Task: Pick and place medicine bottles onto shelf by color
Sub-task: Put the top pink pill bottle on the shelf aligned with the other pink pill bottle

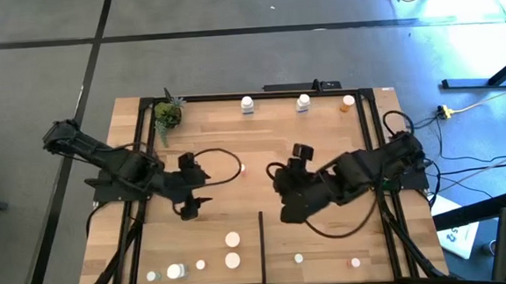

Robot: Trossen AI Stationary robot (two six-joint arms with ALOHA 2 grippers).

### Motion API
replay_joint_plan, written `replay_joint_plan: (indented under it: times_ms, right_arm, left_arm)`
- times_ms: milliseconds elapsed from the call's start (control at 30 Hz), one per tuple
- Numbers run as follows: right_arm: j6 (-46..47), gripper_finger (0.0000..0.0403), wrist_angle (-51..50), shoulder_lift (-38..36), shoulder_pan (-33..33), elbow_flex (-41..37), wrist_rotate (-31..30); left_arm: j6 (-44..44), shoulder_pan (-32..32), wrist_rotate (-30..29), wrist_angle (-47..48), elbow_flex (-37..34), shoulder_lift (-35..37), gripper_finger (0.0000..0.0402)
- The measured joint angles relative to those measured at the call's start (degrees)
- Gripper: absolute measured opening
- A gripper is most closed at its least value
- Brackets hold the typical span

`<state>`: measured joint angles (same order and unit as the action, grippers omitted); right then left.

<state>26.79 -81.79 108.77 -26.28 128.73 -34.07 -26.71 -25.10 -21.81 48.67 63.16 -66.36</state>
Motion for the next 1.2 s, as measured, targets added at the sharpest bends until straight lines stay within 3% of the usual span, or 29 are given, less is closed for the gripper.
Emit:
replay_joint_plan:
  times_ms: [267,433,833,1200]
  right_arm:
    - [0.33,0.0209,-0.46,-1.9,-3.15,0.0,-3.16]
    - [0.11,0.0209,-1.69,-2.56,-4.36,0.0,-3.86]
    - [-0.11,0.0209,-3.0,-3.0,-4.61,0.02,-4.97]
    - [-0.07,0.0209,-3.0,-2.95,-4.61,0.02,-4.93]
  left_arm:
    - [9.76,9.5,9.21,-5.78,0.0,-4.57,0.0302]
    - [17.09,12.97,11.48,-9.75,0.0,-9.32,0.0302]
    - [23.98,21.79,19.47,-13.64,0.0,-18.77,0.0302]
    - [26.0,27.2,20.03,-16.89,0.0,-25.81,0.0302]
